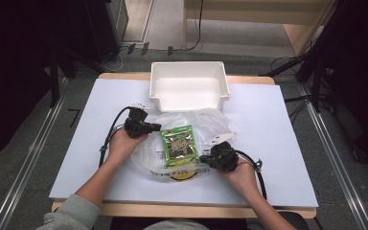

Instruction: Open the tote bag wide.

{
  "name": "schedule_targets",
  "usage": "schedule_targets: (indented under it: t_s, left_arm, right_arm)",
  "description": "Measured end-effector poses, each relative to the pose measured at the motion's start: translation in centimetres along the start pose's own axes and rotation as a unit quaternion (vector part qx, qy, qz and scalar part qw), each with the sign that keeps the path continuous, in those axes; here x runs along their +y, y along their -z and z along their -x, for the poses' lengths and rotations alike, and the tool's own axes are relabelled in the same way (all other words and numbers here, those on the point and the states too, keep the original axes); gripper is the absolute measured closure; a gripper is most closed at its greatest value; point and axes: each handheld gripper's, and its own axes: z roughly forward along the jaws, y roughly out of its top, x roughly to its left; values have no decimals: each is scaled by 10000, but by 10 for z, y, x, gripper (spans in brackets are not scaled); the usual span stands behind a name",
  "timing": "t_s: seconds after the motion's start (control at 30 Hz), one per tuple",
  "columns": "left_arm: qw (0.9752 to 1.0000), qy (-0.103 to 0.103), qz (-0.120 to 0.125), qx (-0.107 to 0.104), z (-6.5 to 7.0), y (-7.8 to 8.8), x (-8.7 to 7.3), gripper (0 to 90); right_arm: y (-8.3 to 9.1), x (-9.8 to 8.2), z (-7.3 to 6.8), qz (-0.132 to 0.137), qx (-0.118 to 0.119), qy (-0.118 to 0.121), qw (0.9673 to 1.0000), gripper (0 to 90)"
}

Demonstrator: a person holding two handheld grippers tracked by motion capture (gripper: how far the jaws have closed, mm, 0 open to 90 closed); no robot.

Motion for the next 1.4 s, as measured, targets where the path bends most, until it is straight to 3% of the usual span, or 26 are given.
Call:
schedule_targets:
  t_s: [0.43,0.73,1.03,1.27,1.4]
  left_arm:
    - [10000,-57,-34,25,2,-2,-1,900]
    - [9999,-116,-93,40,3,-4,-1,900]
    - [9989,-280,-216,311,4,-13,-3,900]
    - [9976,-348,-195,566,5,-14,-3,900]
    - [9988,-229,-183,388,4,-15,-2,900]
  right_arm:
    - [6,-14,-26,-25,183,269,9995,900]
    - [8,-21,-37,-80,305,301,9991,900]
    - [12,-27,-39,-65,328,333,9989,900]
    - [15,-34,-49,-121,403,422,9982,900]
    - [15,-35,-50,-85,404,424,9982,900]
